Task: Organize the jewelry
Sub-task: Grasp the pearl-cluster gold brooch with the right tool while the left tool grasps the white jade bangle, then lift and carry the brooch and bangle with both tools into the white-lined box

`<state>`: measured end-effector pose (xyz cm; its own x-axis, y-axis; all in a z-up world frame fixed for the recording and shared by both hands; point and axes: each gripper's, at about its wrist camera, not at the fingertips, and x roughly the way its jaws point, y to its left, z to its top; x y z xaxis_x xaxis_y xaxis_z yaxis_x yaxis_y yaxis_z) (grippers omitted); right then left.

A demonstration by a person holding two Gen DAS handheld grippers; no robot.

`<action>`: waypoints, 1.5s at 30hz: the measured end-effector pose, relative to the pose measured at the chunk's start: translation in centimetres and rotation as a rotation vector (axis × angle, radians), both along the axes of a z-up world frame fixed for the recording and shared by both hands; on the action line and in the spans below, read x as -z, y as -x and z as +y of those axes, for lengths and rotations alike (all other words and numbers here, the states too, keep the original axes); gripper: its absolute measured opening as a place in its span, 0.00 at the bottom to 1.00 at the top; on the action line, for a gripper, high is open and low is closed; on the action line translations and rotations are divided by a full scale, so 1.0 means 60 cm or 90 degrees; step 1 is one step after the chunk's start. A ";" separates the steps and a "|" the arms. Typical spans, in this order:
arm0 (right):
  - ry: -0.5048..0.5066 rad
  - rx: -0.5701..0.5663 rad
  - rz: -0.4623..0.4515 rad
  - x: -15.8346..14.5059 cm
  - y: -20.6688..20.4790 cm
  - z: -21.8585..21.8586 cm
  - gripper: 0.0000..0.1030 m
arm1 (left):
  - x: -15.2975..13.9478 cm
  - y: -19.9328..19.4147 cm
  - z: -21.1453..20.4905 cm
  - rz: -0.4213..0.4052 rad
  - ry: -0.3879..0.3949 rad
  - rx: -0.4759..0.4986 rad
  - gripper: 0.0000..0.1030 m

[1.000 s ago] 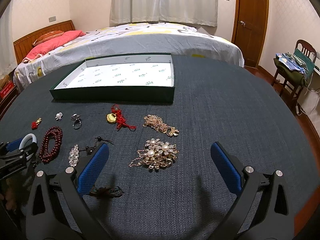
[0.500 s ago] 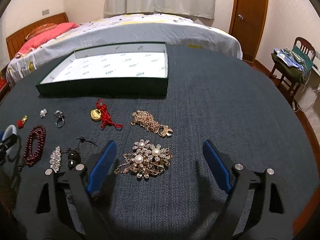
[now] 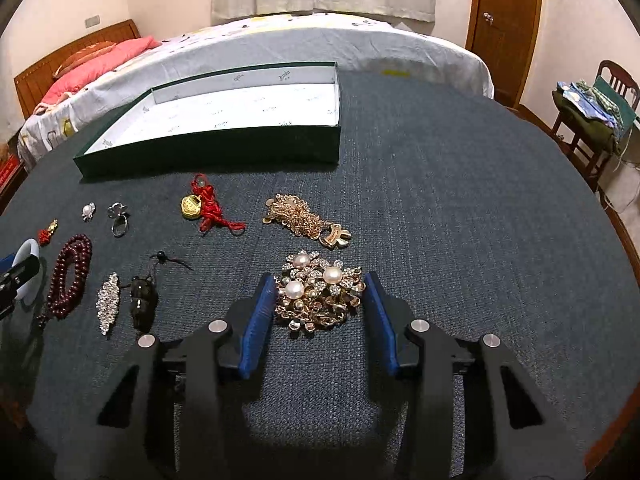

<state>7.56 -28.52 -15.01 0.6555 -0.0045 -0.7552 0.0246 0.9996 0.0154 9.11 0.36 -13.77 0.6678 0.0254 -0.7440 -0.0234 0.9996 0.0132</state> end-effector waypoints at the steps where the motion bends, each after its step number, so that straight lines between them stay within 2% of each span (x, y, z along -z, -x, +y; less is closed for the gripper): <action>1: -0.004 -0.001 -0.001 -0.001 0.001 -0.001 0.43 | 0.000 0.000 0.000 0.000 0.000 0.000 0.66; 11: -0.030 -0.010 -0.014 -0.013 0.011 -0.005 0.36 | -0.005 0.002 -0.003 -0.005 0.000 0.002 0.66; 22: -0.035 -0.015 -0.038 -0.038 0.018 -0.006 0.36 | -0.020 0.005 -0.008 -0.019 0.000 0.007 0.66; 35: -0.060 -0.036 -0.127 -0.134 0.015 -0.002 0.36 | -0.088 -0.014 -0.020 -0.066 0.019 0.027 0.66; 45: -0.074 -0.063 -0.199 -0.203 -0.061 0.012 0.36 | -0.141 -0.102 -0.056 -0.109 0.044 0.073 0.66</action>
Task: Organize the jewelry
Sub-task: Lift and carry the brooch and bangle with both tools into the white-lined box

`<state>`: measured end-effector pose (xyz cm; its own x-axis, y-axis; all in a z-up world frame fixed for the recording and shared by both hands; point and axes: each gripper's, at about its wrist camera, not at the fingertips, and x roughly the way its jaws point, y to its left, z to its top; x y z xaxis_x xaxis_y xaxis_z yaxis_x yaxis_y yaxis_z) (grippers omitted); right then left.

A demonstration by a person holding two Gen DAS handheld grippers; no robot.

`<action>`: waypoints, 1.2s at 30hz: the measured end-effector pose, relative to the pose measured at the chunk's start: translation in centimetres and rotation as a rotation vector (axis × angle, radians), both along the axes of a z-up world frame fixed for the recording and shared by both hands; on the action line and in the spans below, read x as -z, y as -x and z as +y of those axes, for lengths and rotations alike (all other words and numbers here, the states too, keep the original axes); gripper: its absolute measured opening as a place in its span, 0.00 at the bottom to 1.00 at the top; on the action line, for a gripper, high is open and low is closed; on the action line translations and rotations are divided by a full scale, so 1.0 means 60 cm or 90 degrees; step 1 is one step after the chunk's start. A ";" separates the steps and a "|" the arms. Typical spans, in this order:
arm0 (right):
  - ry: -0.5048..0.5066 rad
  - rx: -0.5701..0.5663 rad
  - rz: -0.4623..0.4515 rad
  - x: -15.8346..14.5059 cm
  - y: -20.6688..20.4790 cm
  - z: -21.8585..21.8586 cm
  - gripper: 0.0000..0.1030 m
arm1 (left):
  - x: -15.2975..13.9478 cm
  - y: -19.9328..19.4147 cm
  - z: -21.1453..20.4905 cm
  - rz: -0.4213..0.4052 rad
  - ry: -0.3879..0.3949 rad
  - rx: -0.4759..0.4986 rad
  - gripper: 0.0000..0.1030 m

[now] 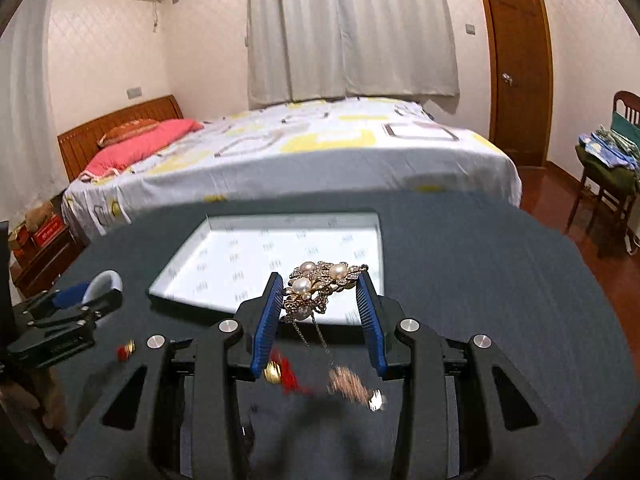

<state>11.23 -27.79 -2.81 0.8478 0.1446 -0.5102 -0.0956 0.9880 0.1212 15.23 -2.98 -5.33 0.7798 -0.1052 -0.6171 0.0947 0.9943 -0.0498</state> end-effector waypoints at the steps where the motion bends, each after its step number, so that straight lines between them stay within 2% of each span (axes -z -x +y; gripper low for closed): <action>1: 0.001 -0.001 -0.005 -0.003 -0.009 0.001 0.36 | -0.003 -0.011 -0.003 -0.004 0.005 0.003 0.66; 8: -0.009 -0.003 -0.014 -0.001 -0.094 -0.001 0.36 | -0.008 -0.116 -0.025 -0.015 0.043 0.020 0.66; 11: -0.008 -0.001 0.006 0.026 -0.123 -0.004 0.36 | 0.012 -0.145 -0.040 -0.011 0.035 0.029 0.66; 14: -0.004 0.001 0.044 0.064 -0.147 -0.006 0.36 | 0.048 -0.174 -0.059 0.020 0.026 0.046 0.66; 18: 0.002 0.000 0.103 0.118 -0.171 -0.010 0.36 | 0.093 -0.194 -0.077 0.063 0.008 0.061 0.66; 22: 0.006 0.000 0.138 0.152 -0.182 -0.009 0.36 | 0.125 -0.204 -0.079 0.099 0.010 0.063 0.66; 27: 0.011 -0.004 0.164 0.174 -0.187 -0.004 0.36 | 0.139 -0.208 -0.085 0.120 0.014 0.078 0.66; 36: 0.033 -0.019 0.171 0.182 -0.186 0.011 0.36 | 0.151 -0.215 -0.102 0.146 0.013 0.099 0.67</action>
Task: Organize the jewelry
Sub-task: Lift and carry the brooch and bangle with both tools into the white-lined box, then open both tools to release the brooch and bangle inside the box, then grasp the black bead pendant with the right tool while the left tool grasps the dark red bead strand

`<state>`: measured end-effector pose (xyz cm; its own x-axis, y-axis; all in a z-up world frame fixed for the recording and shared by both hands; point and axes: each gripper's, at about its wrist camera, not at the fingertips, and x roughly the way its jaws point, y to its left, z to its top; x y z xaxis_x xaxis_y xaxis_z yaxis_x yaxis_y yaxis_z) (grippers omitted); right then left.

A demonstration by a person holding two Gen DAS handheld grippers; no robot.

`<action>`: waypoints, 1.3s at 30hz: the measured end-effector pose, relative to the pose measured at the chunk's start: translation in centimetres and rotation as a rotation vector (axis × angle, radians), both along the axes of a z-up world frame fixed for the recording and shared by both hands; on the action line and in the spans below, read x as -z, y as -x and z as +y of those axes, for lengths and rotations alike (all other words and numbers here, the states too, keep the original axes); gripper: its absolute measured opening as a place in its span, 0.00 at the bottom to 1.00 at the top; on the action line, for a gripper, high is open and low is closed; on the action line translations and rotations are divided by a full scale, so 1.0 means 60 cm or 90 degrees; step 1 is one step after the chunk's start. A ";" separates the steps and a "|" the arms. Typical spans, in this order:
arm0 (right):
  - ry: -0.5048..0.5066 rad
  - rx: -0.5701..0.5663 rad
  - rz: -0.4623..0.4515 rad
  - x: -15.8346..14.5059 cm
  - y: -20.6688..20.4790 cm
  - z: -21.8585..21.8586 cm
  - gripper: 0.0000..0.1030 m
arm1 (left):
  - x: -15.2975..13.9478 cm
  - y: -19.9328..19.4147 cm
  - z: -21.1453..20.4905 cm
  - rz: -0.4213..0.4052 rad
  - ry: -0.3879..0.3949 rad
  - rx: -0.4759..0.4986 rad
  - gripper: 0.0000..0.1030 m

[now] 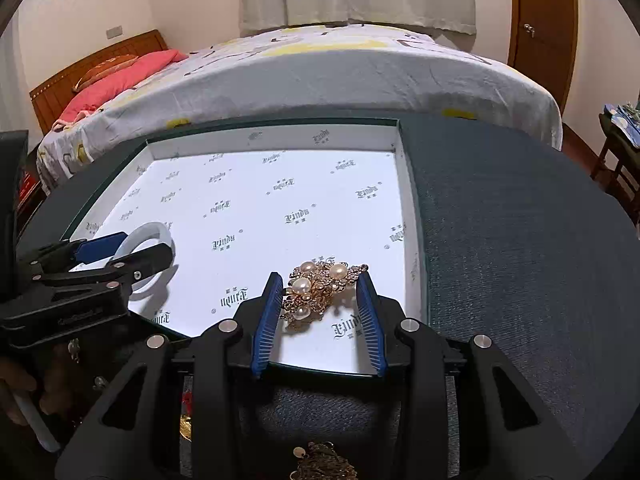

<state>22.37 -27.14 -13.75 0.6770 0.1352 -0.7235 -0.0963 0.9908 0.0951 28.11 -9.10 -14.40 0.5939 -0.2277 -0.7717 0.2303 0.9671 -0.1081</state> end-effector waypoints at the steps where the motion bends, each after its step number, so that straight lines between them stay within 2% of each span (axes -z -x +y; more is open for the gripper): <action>1: -0.001 0.001 0.001 0.000 0.000 -0.001 0.36 | 0.000 0.000 0.000 0.000 0.001 0.000 0.67; 7: -0.008 -0.002 0.001 -0.002 0.000 -0.001 0.38 | 0.002 -0.001 -0.001 0.001 0.006 0.002 0.73; 10: -0.016 -0.003 -0.002 -0.007 0.002 0.000 0.47 | 0.000 0.000 0.000 0.000 0.009 0.001 0.73; 15: -0.024 0.001 -0.025 -0.035 0.026 -0.002 0.48 | -0.024 0.013 0.007 -0.019 0.021 -0.011 0.73; 20: -0.022 0.000 -0.048 -0.059 0.077 -0.003 0.48 | -0.067 0.070 0.024 -0.081 0.023 -0.027 0.73; 23: -0.027 0.000 -0.049 -0.066 0.115 -0.004 0.48 | -0.082 0.113 0.035 -0.101 0.014 -0.039 0.73; 28: -0.019 -0.009 -0.047 -0.067 0.181 0.004 0.48 | -0.086 0.175 0.058 -0.094 0.026 -0.066 0.73; 39: -0.026 -0.038 -0.059 -0.050 0.281 0.029 0.47 | -0.055 0.298 0.084 -0.085 -0.014 -0.097 0.73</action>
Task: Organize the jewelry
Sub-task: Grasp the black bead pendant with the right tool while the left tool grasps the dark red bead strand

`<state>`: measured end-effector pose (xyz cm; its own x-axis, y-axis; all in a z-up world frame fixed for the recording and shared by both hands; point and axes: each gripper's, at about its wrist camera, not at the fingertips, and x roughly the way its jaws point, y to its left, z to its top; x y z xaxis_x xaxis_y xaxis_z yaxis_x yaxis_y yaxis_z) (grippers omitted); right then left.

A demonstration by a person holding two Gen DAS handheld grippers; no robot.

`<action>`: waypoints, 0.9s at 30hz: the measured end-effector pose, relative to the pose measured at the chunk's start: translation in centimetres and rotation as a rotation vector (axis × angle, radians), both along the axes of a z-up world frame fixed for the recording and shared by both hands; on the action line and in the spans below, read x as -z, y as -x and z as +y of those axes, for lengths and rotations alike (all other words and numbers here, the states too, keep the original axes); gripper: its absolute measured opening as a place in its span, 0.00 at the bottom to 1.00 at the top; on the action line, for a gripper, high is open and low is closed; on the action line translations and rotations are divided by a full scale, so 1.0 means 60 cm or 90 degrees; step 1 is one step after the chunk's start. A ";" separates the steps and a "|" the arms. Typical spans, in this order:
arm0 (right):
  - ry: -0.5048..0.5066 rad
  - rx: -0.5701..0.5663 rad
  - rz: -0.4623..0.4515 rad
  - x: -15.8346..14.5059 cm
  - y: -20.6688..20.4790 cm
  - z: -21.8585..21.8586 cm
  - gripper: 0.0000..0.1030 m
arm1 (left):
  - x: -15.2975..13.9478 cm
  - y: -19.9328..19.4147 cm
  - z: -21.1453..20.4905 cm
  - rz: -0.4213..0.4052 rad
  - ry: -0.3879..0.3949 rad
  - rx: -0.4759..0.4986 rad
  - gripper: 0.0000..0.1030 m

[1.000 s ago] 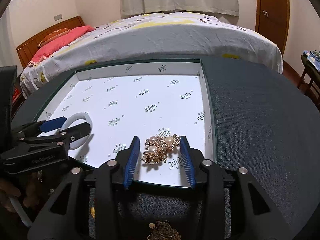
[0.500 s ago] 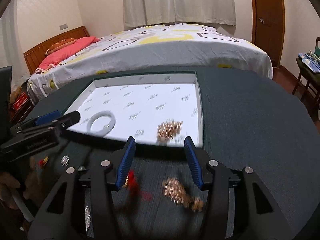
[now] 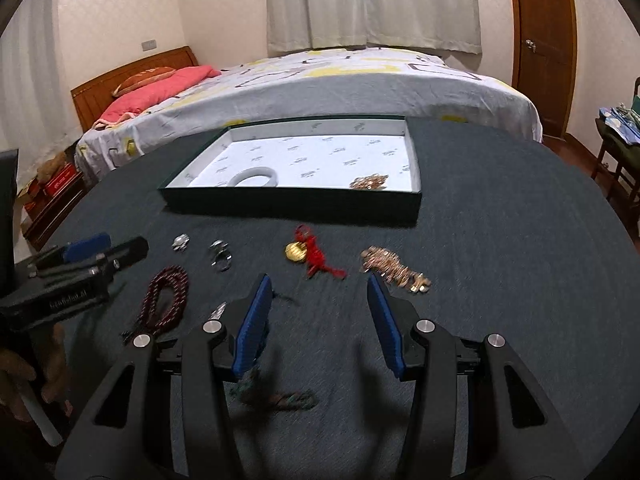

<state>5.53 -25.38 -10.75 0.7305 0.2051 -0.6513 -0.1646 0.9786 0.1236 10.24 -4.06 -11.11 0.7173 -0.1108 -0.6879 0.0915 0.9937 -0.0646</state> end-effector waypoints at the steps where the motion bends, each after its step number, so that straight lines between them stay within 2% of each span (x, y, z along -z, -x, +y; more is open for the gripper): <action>1: 0.002 -0.003 -0.002 0.002 0.004 0.004 0.46 | 0.004 0.008 0.003 0.001 -0.004 -0.005 0.73; 4: 0.004 -0.014 0.001 0.011 0.012 0.015 0.41 | 0.014 0.026 0.013 0.007 -0.006 -0.016 0.73; 20: 0.026 -0.050 0.053 0.059 -0.001 0.068 0.39 | 0.043 0.038 0.014 0.031 -0.011 -0.012 0.73; 23: 0.032 -0.057 0.064 0.066 -0.003 0.074 0.29 | 0.046 0.037 0.013 0.035 -0.009 -0.010 0.73; 26: 0.043 -0.060 0.063 0.069 -0.002 0.078 0.26 | 0.048 0.035 0.010 0.038 -0.007 -0.008 0.73; 27: 0.047 -0.062 0.062 0.069 -0.001 0.079 0.19 | 0.049 0.035 0.009 0.039 -0.006 -0.006 0.73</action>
